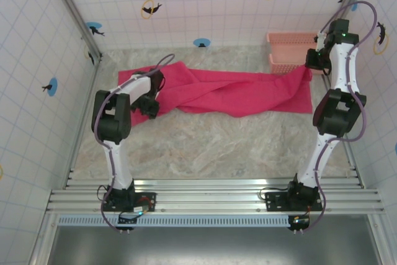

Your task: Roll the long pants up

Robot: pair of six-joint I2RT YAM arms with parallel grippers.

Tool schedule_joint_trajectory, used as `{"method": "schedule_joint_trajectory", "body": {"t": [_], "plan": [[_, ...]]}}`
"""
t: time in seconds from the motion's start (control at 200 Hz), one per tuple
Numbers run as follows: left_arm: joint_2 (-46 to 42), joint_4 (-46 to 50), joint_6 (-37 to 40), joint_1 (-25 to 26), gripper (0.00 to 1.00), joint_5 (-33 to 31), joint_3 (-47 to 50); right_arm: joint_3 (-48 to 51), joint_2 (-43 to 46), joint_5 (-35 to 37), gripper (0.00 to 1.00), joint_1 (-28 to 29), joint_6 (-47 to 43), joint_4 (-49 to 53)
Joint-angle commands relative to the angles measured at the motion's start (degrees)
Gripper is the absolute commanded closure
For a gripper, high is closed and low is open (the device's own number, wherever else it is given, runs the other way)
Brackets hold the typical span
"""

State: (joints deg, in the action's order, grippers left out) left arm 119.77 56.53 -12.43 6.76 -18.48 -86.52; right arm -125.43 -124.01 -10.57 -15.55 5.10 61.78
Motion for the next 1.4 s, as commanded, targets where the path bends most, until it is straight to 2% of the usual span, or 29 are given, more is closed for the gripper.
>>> {"method": "schedule_joint_trajectory", "body": {"t": [0.0, 0.195, 0.345, 0.515, 0.756, 0.976, 1.066, 1.156, 1.256, 1.396], "plan": [[4.1, 3.0, -0.9, 0.0, 0.36, 0.1, -1.5, -1.3, 1.2, -0.2, 0.96, 0.4, -0.1, -0.2], [5.4, 4.3, -0.2, -1.0, 0.67, 1.9, -3.3, -1.6, 1.2, -0.2, 0.96, 0.6, -0.3, -0.2], [5.7, 4.7, -0.1, -2.0, 0.76, 3.0, -3.7, -1.3, 1.6, 0.1, 0.96, 0.9, -0.8, -0.1], [4.6, 3.5, -0.8, -3.4, 1.0, 4.5, -2.4, -0.6, 2.5, 0.3, 0.96, 1.0, -1.1, -0.2], [2.4, 4.1, -0.2, -3.6, 1.0, 4.9, -2.4, 1.9, 4.6, 0.4, 0.96, 1.0, -1.8, -0.6], [-5.5, 15.1, 3.2, -3.9, 1.0, 0.4, -14.3, 4.7, 6.7, 2.0, 0.96, 0.9, -2.3, -0.8], [-7.3, 17.5, 4.3, -5.3, 1.0, 1.4, -21.4, 7.0, 7.8, 2.8, 0.96, 0.9, -2.3, -1.3], [-5.7, 20.8, 4.8, -6.9, 1.0, 1.7, -30.8, 9.3, 9.0, 3.4, 0.96, 0.9, -2.1, -1.8], [-4.0, 19.7, 4.0, -10.1, 1.0, 3.9, -36.4, 11.3, 10.5, 4.0, 0.96, 0.9, -1.9, -2.2], [6.7, 21.9, 3.1, -11.9, 1.0, 5.6, -50.8, 13.2, 12.2, 4.7, 0.95, 0.9, -1.6, -2.2]]}}
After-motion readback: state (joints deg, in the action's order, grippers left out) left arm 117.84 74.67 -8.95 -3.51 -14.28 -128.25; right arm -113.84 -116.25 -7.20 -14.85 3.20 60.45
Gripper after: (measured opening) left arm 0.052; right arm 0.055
